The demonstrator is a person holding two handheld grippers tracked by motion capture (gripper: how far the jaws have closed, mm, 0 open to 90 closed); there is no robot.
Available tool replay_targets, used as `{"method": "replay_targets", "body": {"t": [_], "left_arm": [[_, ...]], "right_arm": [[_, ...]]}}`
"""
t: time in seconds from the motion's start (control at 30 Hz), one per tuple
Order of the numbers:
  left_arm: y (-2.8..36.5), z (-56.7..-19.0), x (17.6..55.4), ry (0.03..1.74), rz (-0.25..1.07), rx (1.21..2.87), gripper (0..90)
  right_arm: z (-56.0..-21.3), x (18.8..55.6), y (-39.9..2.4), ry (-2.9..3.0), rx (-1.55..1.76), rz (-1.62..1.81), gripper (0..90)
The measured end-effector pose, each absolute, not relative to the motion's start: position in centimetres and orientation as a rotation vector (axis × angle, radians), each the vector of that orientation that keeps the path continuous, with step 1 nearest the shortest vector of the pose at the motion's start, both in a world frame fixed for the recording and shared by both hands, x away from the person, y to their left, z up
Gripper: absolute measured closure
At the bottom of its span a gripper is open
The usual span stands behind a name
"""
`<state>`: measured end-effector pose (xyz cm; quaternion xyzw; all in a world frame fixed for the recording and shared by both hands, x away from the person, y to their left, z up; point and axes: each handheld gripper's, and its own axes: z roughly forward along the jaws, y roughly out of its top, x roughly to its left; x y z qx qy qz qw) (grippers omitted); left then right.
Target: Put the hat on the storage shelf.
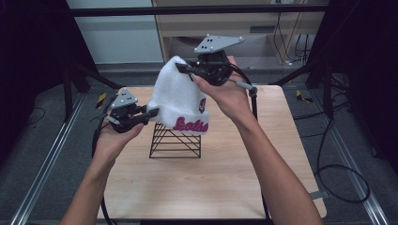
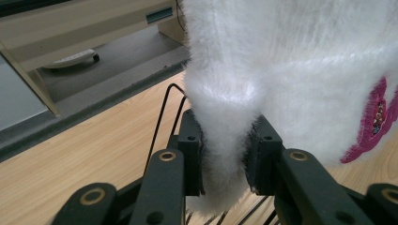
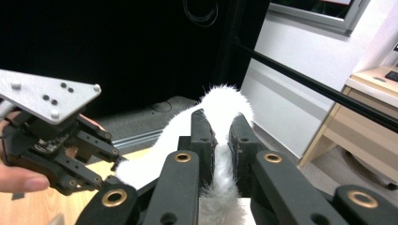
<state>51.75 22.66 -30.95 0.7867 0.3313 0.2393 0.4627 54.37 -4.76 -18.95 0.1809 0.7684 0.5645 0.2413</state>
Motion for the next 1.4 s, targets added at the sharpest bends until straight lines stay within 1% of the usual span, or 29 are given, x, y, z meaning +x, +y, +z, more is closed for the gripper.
{"method": "replay_targets", "body": {"t": [0.77,1.4], "left_arm": [[23.3,-33.0,52.6,0.878,0.617,1.912,70.2],[23.6,-33.8,52.6,0.894,0.617,1.901,69.9]], "right_arm": [[-21.6,56.6,-4.6,2.130,0.534,1.506,83.1],[-21.9,55.8,-4.1,2.147,0.518,1.493,83.1]]}}
